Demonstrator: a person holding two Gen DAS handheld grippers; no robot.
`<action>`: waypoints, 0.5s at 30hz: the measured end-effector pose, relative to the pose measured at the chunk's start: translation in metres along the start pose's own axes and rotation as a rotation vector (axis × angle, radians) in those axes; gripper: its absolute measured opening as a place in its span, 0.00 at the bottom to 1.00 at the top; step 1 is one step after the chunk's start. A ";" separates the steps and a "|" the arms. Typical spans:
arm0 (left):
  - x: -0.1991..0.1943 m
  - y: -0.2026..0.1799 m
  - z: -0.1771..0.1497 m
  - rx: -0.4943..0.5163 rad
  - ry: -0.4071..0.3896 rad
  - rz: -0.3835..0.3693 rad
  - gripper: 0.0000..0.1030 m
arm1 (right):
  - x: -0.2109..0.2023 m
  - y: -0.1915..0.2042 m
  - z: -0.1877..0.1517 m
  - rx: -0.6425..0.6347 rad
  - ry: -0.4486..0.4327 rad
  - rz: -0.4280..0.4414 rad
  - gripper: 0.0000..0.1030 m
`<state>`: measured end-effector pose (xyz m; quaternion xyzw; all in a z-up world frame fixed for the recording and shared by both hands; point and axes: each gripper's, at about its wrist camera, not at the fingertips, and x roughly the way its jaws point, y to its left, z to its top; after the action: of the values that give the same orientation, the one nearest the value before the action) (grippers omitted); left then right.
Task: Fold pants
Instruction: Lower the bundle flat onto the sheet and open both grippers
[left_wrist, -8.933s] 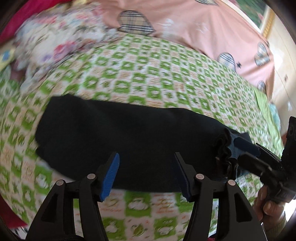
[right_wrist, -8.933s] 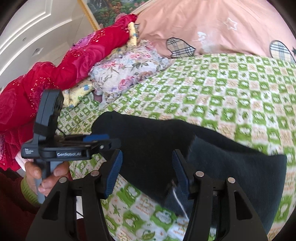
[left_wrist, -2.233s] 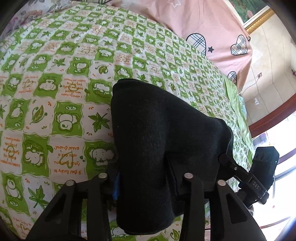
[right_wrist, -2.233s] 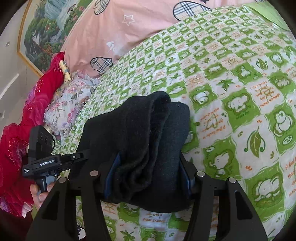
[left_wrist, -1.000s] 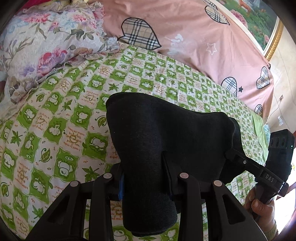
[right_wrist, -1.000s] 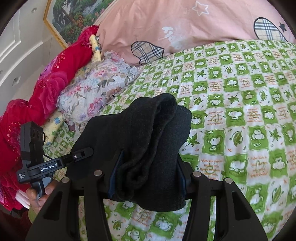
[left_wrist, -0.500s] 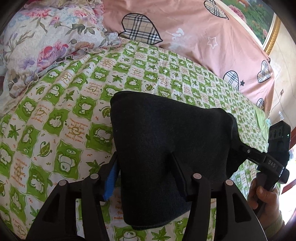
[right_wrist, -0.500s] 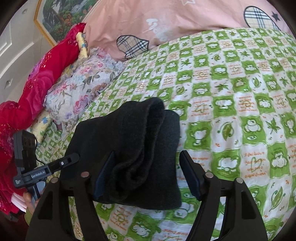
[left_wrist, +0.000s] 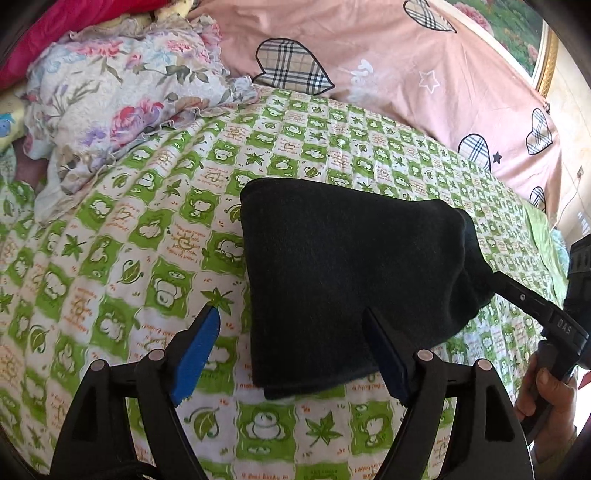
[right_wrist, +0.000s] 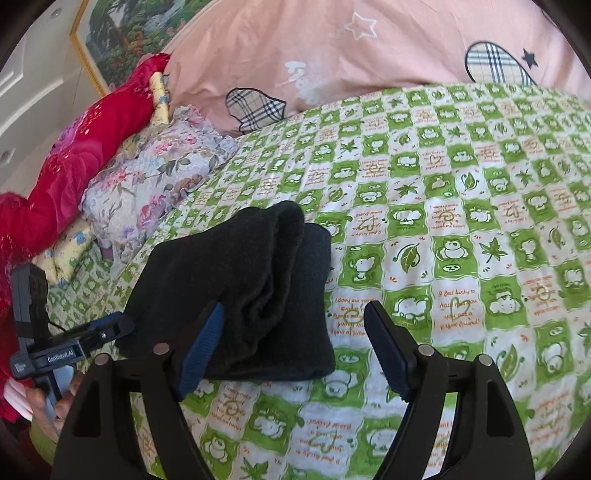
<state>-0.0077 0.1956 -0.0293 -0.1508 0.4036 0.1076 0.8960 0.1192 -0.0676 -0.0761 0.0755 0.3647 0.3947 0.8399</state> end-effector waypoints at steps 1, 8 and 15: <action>-0.002 -0.002 -0.001 0.009 -0.003 0.005 0.79 | -0.003 0.004 -0.002 -0.017 -0.004 -0.006 0.81; -0.017 -0.016 -0.014 0.062 -0.023 0.039 0.80 | -0.019 0.026 -0.013 -0.108 -0.030 0.008 0.89; -0.024 -0.022 -0.022 0.072 -0.025 0.056 0.80 | -0.024 0.041 -0.023 -0.169 -0.035 0.020 0.95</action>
<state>-0.0319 0.1657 -0.0211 -0.1059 0.4000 0.1200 0.9024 0.0690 -0.0602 -0.0623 0.0146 0.3145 0.4310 0.8456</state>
